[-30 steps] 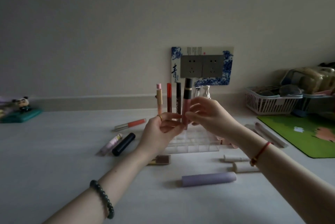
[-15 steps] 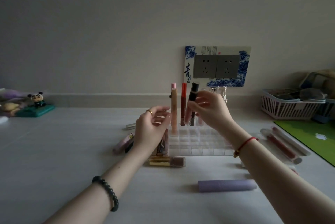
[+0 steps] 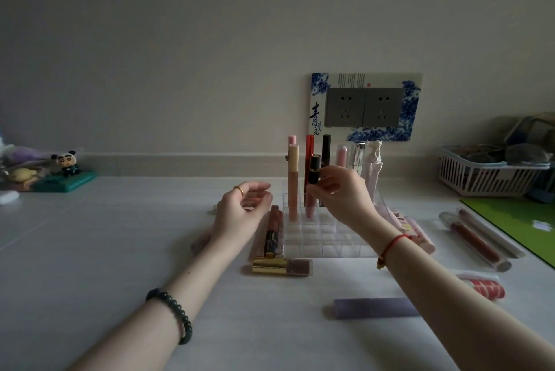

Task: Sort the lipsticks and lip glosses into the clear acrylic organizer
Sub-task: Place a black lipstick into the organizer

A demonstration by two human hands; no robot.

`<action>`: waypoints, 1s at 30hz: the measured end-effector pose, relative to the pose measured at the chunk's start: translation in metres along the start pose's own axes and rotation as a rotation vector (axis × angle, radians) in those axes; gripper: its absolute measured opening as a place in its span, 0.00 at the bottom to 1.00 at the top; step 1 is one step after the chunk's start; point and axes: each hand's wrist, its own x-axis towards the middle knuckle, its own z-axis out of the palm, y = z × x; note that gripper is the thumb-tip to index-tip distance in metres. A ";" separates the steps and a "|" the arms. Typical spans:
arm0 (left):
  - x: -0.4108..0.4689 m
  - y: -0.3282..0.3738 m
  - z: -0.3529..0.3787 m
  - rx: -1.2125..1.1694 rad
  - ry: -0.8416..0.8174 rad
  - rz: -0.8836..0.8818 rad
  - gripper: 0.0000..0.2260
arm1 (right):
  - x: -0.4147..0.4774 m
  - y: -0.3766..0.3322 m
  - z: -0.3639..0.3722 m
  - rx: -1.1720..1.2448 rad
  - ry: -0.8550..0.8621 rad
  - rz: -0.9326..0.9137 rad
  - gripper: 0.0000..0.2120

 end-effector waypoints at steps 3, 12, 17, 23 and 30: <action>0.001 -0.003 -0.001 0.042 -0.018 -0.023 0.07 | 0.000 0.000 0.000 0.001 0.005 0.001 0.13; 0.003 -0.010 -0.003 0.076 -0.064 -0.089 0.07 | 0.000 0.004 0.001 -0.006 -0.020 0.010 0.14; 0.007 -0.014 -0.003 0.037 -0.060 -0.128 0.06 | 0.001 0.005 -0.001 0.001 -0.018 0.036 0.17; 0.012 -0.009 -0.008 -0.056 -0.156 -0.211 0.12 | -0.002 -0.013 -0.019 -0.010 0.204 -0.132 0.14; 0.020 -0.003 0.000 0.035 -0.346 -0.297 0.25 | -0.032 -0.048 -0.006 -0.346 -0.425 -0.608 0.11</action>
